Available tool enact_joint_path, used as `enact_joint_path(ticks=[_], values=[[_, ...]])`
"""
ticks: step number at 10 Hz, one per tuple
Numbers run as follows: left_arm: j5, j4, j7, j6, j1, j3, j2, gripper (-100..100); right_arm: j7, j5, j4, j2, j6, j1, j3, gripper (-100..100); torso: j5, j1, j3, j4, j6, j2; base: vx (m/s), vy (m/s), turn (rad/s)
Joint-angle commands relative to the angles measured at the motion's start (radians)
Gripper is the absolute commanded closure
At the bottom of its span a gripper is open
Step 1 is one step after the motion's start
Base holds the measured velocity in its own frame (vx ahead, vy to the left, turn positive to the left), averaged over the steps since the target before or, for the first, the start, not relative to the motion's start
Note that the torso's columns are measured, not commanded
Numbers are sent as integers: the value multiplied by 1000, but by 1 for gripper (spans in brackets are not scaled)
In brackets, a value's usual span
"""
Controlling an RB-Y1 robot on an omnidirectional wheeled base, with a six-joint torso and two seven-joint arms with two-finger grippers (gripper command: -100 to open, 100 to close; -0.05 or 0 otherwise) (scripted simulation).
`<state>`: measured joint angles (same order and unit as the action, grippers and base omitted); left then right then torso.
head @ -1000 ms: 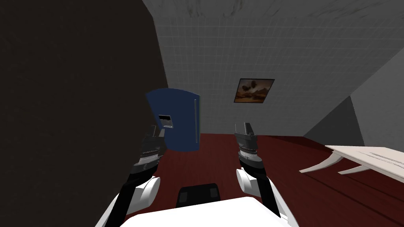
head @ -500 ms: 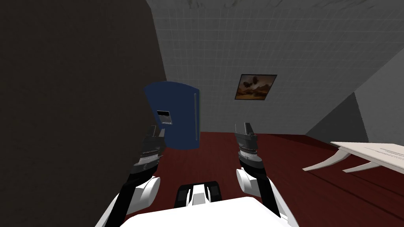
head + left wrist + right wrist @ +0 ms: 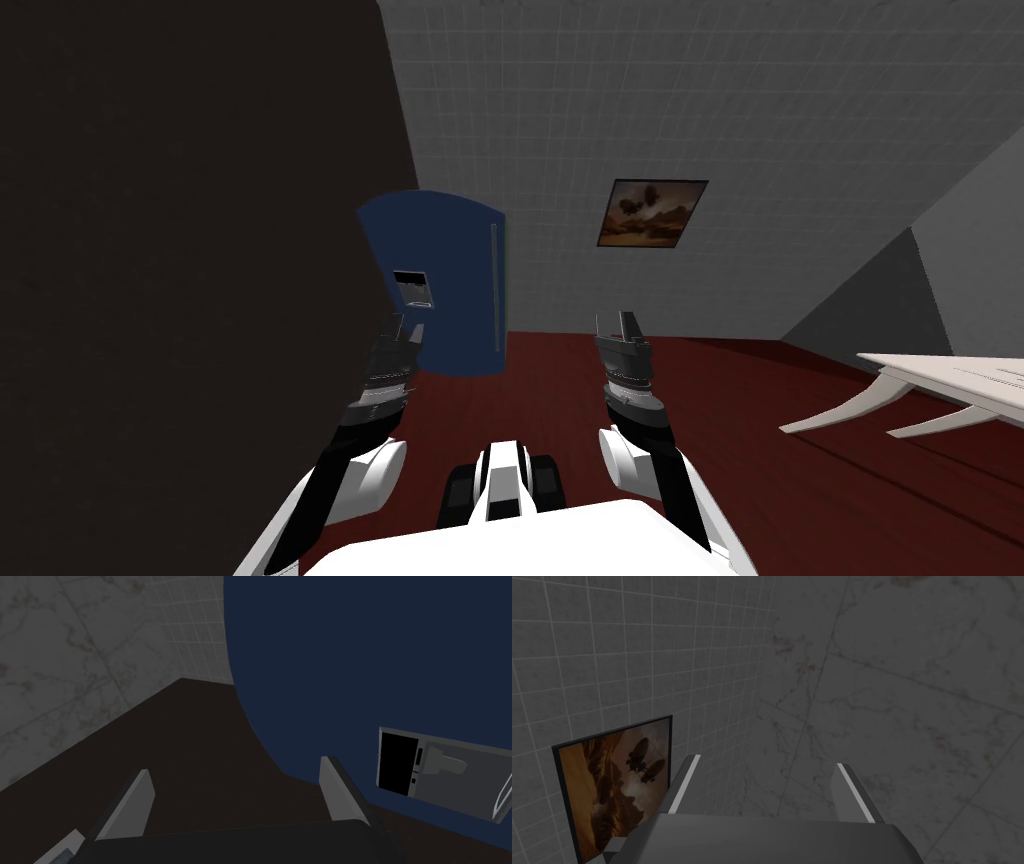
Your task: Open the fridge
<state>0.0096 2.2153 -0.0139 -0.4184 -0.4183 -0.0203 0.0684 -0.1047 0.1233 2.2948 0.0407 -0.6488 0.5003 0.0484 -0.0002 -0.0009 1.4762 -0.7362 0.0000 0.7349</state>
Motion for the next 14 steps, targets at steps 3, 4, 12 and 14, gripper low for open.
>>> enact_joint_path(ticks=[3,4,12,14], values=[[7,-35,-50,132,131,6,65,-100,0,0,0,0,0,0,0,0,0,1,0,-2,0,3,65,-39,12],[7,-35,-50,149,131,6,65,-100,0,0,0,0,0,0,0,0,0,1,-1,-2,0,4,40,-26,6],[19,-89,-131,377,353,16,126,-100,0,0,0,0,0,0,0,0,0,1,0,-2,0,3,58,-36,13],[23,-104,-154,427,398,20,140,-100,0,0,0,0,0,0,0,0,1,2,-2,-2,0,5,32,-27,10]])
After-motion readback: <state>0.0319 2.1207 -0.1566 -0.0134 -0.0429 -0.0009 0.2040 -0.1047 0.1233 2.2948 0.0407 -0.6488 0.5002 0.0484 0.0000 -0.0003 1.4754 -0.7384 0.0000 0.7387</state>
